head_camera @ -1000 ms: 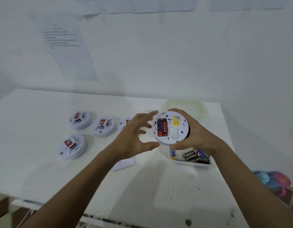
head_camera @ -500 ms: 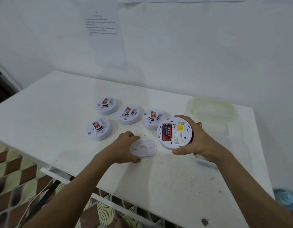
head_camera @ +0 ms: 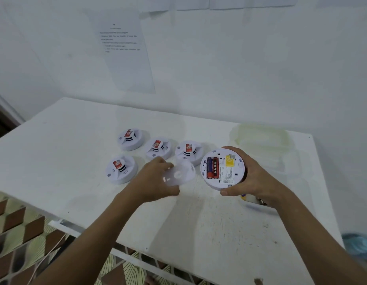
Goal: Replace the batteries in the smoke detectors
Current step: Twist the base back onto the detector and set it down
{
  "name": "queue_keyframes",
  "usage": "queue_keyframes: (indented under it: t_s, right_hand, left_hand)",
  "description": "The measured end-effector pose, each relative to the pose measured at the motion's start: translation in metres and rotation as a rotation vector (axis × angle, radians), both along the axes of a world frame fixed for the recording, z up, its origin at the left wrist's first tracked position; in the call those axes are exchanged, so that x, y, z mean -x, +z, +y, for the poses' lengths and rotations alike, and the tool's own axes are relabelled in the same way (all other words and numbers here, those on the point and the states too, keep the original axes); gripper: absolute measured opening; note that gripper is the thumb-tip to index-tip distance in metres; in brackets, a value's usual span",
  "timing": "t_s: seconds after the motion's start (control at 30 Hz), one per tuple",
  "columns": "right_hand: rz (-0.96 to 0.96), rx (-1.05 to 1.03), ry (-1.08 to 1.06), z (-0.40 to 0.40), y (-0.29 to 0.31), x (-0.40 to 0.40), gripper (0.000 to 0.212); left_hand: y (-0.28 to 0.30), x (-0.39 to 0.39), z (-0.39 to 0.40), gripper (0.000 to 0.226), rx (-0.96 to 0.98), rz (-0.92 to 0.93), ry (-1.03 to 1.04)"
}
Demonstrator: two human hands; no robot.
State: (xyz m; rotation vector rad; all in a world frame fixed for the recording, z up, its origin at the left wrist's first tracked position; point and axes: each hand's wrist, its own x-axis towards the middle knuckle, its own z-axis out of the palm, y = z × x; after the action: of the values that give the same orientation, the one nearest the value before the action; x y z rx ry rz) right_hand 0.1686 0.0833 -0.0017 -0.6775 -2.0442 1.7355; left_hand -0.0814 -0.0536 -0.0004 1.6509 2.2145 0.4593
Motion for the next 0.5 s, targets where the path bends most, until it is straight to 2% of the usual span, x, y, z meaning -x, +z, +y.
queue_keyframes:
  t_s: [0.13,0.33,0.5]
  right_hand:
    - [0.023,-0.016,-0.012,0.002,0.009,-0.011,0.094]
    - [0.04,-0.044,-0.011,0.002,0.02,-0.028,0.093]
    - [0.038,-0.077,-0.03,0.005,0.025,-0.042,0.095]
  left_hand:
    - [0.046,-0.024,0.016,0.066,-0.27,0.0,-0.043]
    - [0.072,-0.078,0.045,0.06,-0.223,-0.026,-0.36]
    - [0.068,-0.087,0.058,0.064,-0.219,-0.001,-0.421]
